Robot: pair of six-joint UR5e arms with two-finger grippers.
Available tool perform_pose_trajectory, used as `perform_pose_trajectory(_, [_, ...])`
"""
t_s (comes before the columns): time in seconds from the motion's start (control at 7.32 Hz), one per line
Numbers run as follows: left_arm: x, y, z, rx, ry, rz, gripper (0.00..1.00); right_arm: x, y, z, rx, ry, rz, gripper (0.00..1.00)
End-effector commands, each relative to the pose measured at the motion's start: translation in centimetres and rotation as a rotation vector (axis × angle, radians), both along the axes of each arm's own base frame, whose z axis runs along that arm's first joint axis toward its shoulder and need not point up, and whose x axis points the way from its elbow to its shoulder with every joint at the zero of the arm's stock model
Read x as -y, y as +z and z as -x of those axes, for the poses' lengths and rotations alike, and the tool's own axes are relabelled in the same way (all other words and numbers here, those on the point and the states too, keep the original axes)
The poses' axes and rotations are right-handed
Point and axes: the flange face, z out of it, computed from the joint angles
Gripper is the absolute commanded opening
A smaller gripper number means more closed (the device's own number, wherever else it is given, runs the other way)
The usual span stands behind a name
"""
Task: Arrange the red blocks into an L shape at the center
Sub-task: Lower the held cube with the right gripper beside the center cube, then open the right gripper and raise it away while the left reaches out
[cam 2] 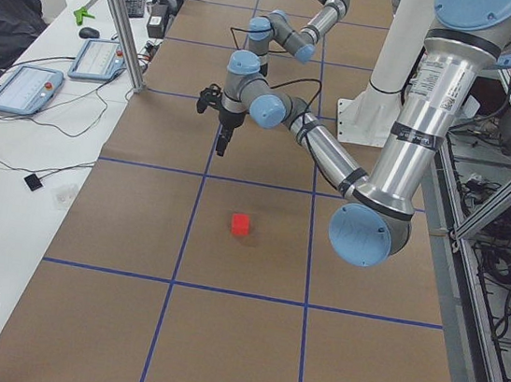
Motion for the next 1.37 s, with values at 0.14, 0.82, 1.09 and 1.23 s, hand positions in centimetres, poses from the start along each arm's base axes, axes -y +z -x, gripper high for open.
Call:
perform_pose_trajectory(0.14, [0.0,-0.1,0.0,-0.001,0.000,-0.001,0.99,0.1,0.0,-0.1,0.008,0.004,-0.004,0.70])
perform_pose_trajectory(0.82, [-0.4,1.6,0.6,0.016,-0.005,0.022,0.99,3.6,-5.4,-7.4,0.123,0.045,0.028,0.99])
perform_pose_trajectory(1.09, [-2.5,6.9,2.1,0.037,-0.014,0.066,1.00,8.1,-5.1,-15.7,0.090,0.155,0.032,0.99])
perform_pose_trajectory(1.23, [-3.7,9.5,3.0,0.041,-0.018,0.073,1.00,10.8,-2.1,-19.5,0.057,0.152,-0.026,0.99])
